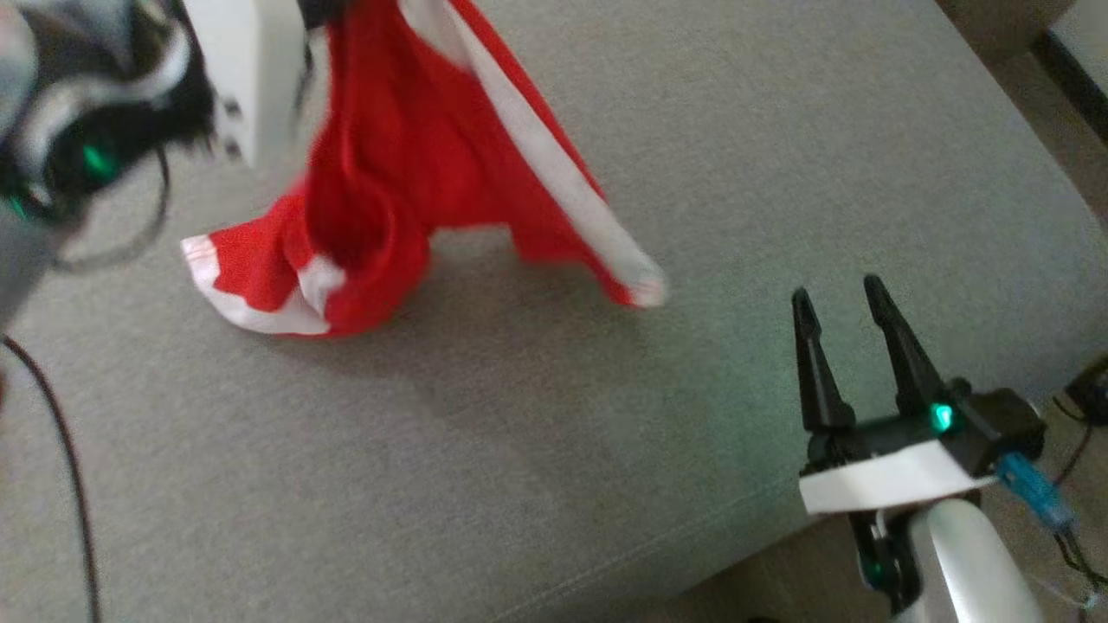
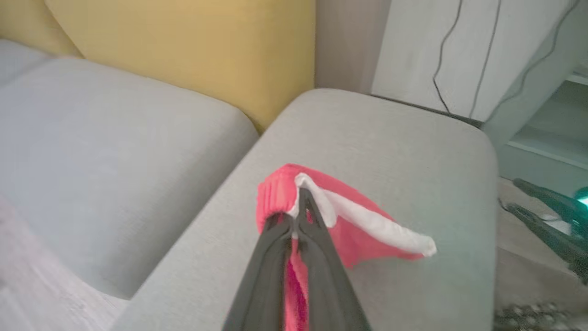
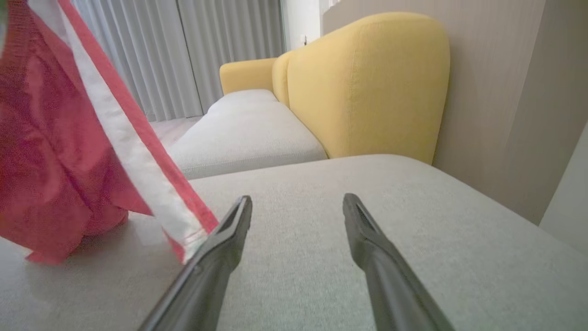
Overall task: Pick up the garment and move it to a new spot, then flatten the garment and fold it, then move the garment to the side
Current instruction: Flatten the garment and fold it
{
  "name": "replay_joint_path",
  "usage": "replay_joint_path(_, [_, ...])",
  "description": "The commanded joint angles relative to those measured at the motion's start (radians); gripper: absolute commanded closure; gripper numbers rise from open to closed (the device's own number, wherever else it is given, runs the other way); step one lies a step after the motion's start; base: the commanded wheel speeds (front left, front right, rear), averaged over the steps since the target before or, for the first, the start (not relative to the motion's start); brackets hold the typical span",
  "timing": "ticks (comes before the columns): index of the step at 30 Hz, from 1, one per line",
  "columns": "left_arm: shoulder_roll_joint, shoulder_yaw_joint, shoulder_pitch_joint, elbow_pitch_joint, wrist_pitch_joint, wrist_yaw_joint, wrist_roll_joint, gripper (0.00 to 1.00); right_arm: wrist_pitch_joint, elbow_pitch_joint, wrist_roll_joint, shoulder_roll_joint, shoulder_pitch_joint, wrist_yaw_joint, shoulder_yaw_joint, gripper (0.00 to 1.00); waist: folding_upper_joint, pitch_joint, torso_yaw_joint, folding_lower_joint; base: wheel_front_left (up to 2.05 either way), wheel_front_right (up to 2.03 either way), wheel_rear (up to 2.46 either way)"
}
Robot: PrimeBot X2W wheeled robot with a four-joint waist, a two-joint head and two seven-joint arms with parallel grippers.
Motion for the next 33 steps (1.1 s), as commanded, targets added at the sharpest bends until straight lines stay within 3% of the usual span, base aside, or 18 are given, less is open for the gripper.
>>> replay_joint_path(1, [0.008, 0.063, -0.109, 0.037, -0.050, 0.005, 0.067, 1.00, -0.006, -0.046, 0.005, -0.003, -0.048, -0.001, 0.035, 0.00, 0.0000, 0.013, -0.023, 0.0000, 0.00, 0.00, 0.00])
replay_joint_path(5, [-0.036, 0.037, -0.212, 0.189, -0.214, -0.032, 0.245, 1.00, -0.006, -0.061, 0.018, -0.003, -0.074, -0.001, 0.056, 0.00, 0.0000, 0.029, -0.056, 0.0000, 0.00, 0.00, 0.00])
replay_joint_path(11, [-0.125, 0.046, -0.281, 0.400, -0.504, -0.080, 0.342, 1.00, -0.006, -0.068, 0.027, -0.003, -0.084, -0.001, 0.067, 0.00, 0.0000, 0.038, -0.089, 0.0000, 0.00, 0.00, 0.00])
replay_joint_path(17, [-0.210, 0.059, -0.283, 0.500, -0.695, -0.125, 0.308, 1.00, -0.006, -0.065, 0.023, -0.003, -0.071, -0.001, 0.054, 0.00, 0.0000, 0.035, -0.087, 0.0000, 0.00, 0.00, 0.00])
replay_joint_path(22, [-0.253, 0.022, -0.168, 0.441, -0.715, -0.145, 0.183, 1.00, -0.006, -0.062, 0.013, -0.003, -0.056, -0.001, 0.035, 0.00, 0.0000, 0.018, -0.059, 0.0000, 0.00, 0.00, 0.00])
replay_joint_path(25, [-0.234, -0.014, -0.084, 0.373, -0.688, -0.147, 0.140, 1.00, -0.006, -0.062, 0.008, -0.003, -0.046, -0.001, 0.026, 0.00, 0.0000, 0.007, -0.044, 0.0000, 0.00, 0.00, 0.00])
replay_joint_path(28, [-0.159, -0.059, 0.066, 0.238, -0.646, -0.142, 0.095, 1.00, -0.006, -0.063, -0.002, -0.003, -0.028, -0.001, 0.011, 0.00, 0.0000, -0.013, -0.018, 0.0000, 0.00, 0.00, 0.00])
replay_joint_path(31, [-0.050, -0.081, 0.235, 0.076, -0.612, -0.071, 0.060, 1.00, -0.006, -0.066, -0.012, -0.006, -0.006, -0.001, -0.006, 0.00, 0.0000, -0.031, 0.013, 0.0000, 0.00, 0.00, 0.00])
replay_joint_path(33, [0.028, -0.081, 0.351, -0.036, -0.611, 0.013, 0.042, 1.00, -0.006, -0.069, -0.017, -0.011, 0.009, -0.001, -0.015, 0.00, 0.0000, -0.041, 0.037, 0.0000, 0.00, 0.00, 0.00])
